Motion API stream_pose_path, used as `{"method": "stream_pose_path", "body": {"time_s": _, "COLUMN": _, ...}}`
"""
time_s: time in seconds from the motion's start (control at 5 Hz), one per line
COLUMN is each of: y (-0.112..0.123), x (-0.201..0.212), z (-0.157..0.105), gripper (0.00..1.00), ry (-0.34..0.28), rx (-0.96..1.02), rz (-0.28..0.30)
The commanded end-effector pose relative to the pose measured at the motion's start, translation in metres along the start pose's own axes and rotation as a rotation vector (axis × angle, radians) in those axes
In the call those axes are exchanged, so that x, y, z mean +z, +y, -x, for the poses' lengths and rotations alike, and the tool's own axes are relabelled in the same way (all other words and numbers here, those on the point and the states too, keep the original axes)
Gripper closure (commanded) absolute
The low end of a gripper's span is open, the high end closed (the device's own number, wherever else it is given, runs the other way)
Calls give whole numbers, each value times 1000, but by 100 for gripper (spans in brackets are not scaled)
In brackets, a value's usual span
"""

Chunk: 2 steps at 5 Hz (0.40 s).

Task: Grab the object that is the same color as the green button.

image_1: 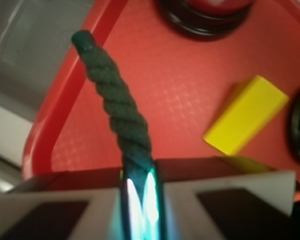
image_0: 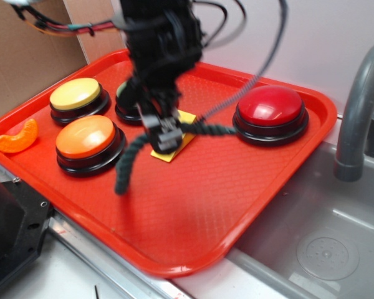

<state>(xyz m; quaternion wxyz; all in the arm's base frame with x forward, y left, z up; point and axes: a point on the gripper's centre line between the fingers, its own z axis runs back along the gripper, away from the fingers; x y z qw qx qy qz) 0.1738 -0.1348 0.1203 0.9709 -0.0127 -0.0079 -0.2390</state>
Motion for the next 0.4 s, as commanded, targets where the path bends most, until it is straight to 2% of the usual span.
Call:
{"method": "stream_pose_path", "body": {"time_s": 0.0, "y": 23, "x": 103, "z": 24, "gripper": 100, "ry": -199, "rx": 99, "rz": 6}}
{"method": "stream_pose_path", "body": {"time_s": 0.2, "y": 21, "x": 121, "z": 37, "gripper": 100, "ry": -170, "rx": 167, "rz": -1}}
